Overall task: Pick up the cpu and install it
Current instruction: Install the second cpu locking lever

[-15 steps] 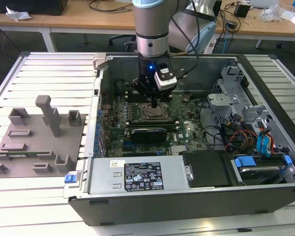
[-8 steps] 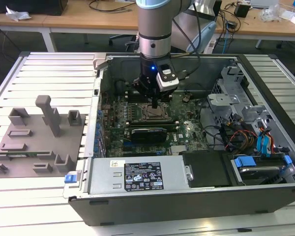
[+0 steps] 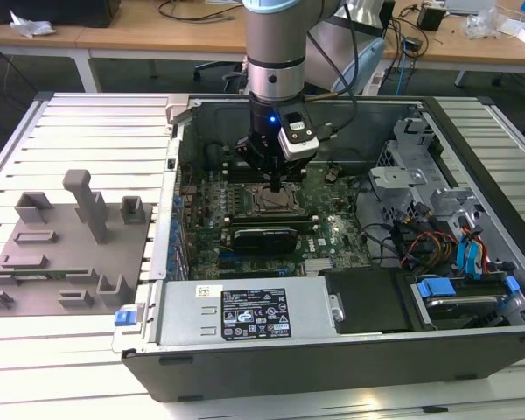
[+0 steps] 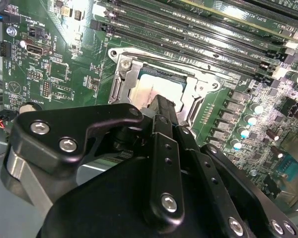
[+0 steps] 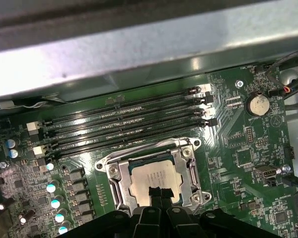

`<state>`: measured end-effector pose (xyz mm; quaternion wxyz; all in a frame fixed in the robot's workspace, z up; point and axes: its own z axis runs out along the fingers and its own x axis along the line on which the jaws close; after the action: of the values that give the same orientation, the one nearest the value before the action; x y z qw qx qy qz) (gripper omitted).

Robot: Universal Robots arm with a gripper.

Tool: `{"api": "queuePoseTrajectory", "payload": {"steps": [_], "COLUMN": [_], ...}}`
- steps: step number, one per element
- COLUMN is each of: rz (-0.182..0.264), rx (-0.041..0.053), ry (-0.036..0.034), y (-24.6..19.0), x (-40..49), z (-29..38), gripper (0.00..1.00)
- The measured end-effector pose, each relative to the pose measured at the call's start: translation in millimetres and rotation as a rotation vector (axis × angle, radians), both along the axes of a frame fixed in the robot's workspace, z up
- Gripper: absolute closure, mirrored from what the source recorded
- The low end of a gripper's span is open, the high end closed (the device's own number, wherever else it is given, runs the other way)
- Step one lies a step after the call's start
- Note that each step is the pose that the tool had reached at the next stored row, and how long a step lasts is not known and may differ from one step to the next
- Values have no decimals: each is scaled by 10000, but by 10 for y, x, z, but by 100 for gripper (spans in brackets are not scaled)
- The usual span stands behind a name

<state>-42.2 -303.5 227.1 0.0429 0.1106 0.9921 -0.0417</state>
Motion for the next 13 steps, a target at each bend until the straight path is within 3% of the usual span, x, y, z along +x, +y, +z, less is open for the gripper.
{"api": "queuePoseTrajectory", "payload": {"steps": [6, 13], "rz": [0, 0], "rx": [-1, -1], "ry": [1, 0], "y": [-1, -69], "x": [0, 0], "z": [3, 3], "gripper": [89, 89]}}
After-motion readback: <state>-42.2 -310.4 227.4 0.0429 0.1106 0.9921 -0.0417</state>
